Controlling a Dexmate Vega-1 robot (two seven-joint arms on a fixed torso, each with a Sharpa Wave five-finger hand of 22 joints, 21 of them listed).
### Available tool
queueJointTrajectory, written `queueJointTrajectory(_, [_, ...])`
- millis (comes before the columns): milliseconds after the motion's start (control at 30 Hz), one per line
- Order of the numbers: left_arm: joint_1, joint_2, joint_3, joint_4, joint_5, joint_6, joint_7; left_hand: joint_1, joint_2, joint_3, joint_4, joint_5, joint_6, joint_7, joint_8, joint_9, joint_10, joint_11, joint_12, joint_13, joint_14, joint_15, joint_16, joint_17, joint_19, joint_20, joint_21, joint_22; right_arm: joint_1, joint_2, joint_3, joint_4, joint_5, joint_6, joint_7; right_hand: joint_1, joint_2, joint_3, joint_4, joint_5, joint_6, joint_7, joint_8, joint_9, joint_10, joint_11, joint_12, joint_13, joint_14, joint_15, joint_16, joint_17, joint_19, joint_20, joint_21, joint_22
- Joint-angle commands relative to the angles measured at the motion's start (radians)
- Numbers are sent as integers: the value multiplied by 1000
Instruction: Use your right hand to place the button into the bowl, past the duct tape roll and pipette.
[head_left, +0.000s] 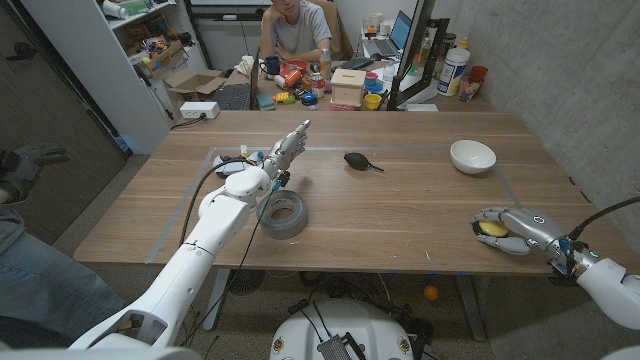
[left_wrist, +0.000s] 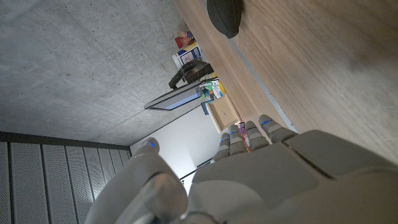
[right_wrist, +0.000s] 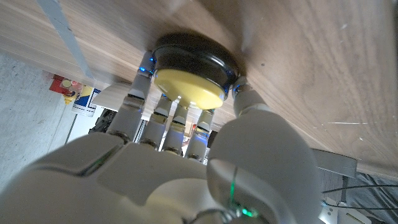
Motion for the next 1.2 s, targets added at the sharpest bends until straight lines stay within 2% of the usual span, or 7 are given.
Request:
queueJointTrajectory(33, [-7, -6, 2, 16, 1, -3, -10, 1, 9, -5, -3, 3, 10, 3, 2, 5, -1, -2, 6, 3, -6, -2, 4, 5, -1, -3, 4, 3, -8, 16, 46, -40, -22, 5, 11, 74, 86, 1, 5, -4, 13, -1, -1, 5, 9, -3, 7, 1, 37, -96, 0, 0, 89, -140, 3, 0])
queueJointTrajectory(333, [-8, -6, -2, 20, 1, -4, -12, 1, 10, -6, -3, 3, 10, 2, 1, 5, -2, -3, 5, 3, -5, -2, 4, 5, -1, -1, 4, 3, -19, 36, 89, -64, -34, 13, 31, 73, 89, -1, 8, -12, 40, 1, 6, 6, 18, -4, 7, 0, 44, -95, -2, 0, 90, -136, 1, 1])
queueJointTrajectory(800, [-10, -9, -7, 33, -6, -16, -19, 2, 11, -9, -3, 3, 10, 2, 1, 5, -3, -2, 5, 3, -7, -2, 4, 5, -2, -1, 3, 3, -48, 78, 169, -115, -49, 22, 96, 71, 91, -3, 11, -19, 44, 3, 4, 6, 28, -3, 8, -1, 61, -93, -1, 0, 89, -134, -1, 2])
queueJointTrajectory(1000, [-7, -10, -13, 36, -12, -30, -19, 3, 11, -10, -4, 3, 11, 2, 1, 5, -3, -2, 5, 3, -7, -2, 4, 5, -2, -1, 3, 3, -77, 109, 226, -159, -59, 25, 138, 71, 94, -5, 12, -22, 51, 17, 3, 7, 48, 12, 13, -1, 78, -86, 0, -1, 91, -138, -2, 2])
queueJointTrajectory(1200, [-4, 1, -25, 19, -17, -40, -21, 3, 12, -10, -4, 3, 12, 2, 1, 5, -3, -1, 5, 3, -6, -3, 4, 5, -2, -1, 3, 3, -108, 149, 285, -230, -109, 5, 198, 72, 96, -4, 12, -24, 56, 21, 3, 7, 54, 8, 14, -1, 83, -86, -1, -2, 91, -137, -3, 2])
